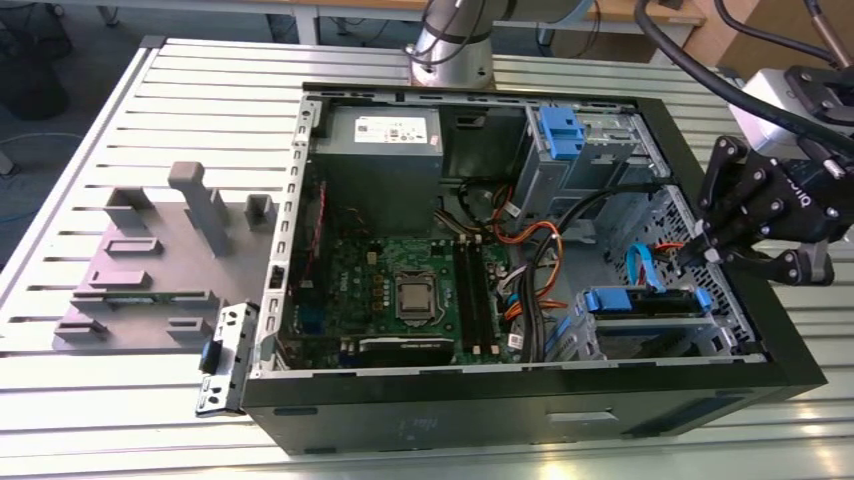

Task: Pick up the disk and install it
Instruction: 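Insert the second disk wire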

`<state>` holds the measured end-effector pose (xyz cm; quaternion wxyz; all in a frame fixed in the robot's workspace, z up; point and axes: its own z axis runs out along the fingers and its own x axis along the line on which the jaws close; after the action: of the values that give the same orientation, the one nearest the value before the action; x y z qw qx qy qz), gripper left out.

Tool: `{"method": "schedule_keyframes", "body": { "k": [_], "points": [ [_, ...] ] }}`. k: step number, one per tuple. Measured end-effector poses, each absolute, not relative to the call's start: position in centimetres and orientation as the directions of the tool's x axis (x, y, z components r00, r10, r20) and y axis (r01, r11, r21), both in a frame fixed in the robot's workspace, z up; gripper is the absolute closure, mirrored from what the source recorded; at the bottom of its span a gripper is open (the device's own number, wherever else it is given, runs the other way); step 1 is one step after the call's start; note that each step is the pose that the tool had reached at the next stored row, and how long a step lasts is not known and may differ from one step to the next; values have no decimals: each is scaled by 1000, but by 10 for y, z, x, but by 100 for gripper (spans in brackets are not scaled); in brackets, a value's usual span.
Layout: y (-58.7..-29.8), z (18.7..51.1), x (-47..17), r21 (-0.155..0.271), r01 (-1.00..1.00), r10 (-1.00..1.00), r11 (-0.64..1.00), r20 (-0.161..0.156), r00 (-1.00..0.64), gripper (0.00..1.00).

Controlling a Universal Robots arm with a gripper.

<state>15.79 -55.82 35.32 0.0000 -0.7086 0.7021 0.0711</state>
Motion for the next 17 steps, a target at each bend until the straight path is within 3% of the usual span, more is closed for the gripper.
{"method": "schedule_keyframes", "body": {
  "k": [17],
  "points": [
    [-551,353,168,104,-994,-995,-14,-101,4,89]
  ]
}}
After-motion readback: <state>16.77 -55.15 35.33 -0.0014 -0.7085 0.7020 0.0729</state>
